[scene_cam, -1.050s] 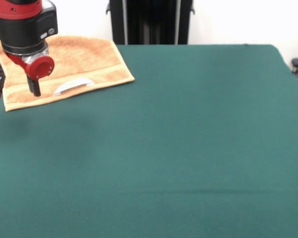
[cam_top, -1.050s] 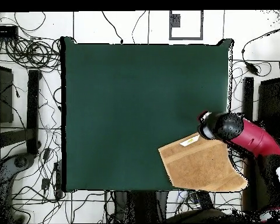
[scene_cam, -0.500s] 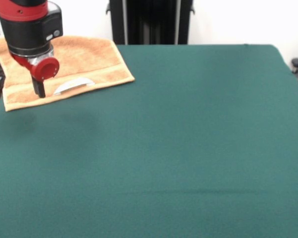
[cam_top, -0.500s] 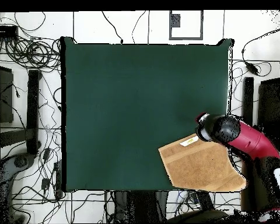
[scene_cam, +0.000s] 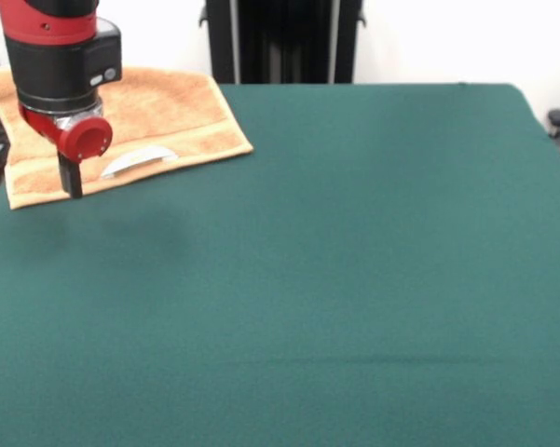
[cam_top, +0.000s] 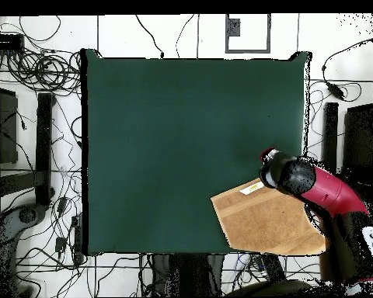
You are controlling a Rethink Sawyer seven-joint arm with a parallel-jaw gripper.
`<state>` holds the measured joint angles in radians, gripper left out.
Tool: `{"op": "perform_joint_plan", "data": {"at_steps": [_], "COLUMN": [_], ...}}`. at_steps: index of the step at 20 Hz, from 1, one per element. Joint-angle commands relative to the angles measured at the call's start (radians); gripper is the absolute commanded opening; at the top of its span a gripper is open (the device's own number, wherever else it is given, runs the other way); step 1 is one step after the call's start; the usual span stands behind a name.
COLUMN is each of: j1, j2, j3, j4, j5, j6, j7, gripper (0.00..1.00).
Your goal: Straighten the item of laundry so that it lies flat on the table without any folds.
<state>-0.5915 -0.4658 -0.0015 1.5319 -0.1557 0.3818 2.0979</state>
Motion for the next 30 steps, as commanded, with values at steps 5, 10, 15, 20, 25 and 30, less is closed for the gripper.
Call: {"op": "perform_joint_plan", "data": {"at_steps": [5, 10, 15, 20, 25, 30], "j1": [0.005, 0.005, 0.012, 0.025, 0.028, 0.025], "j2": [0.111, 0.118, 0.125, 0.133, 0.13, 0.129], "j3": [0.132, 0.127, 0.116, 0.099, 0.093, 0.096], "j4": [0.139, 0.128, 0.122, 0.105, 0.103, 0.1], "j5": [-0.003, 0.01, 0.0, -0.04, -0.034, -0.038], "j6": [-0.122, -0.073, -0.096, -0.152, -0.124, -0.111], "j7": [0.083, 0.072, 0.075, 0.057, 0.054, 0.04], "gripper": [0.0, 0.0, 0.0, 0.0, 0.0, 1.0]}}
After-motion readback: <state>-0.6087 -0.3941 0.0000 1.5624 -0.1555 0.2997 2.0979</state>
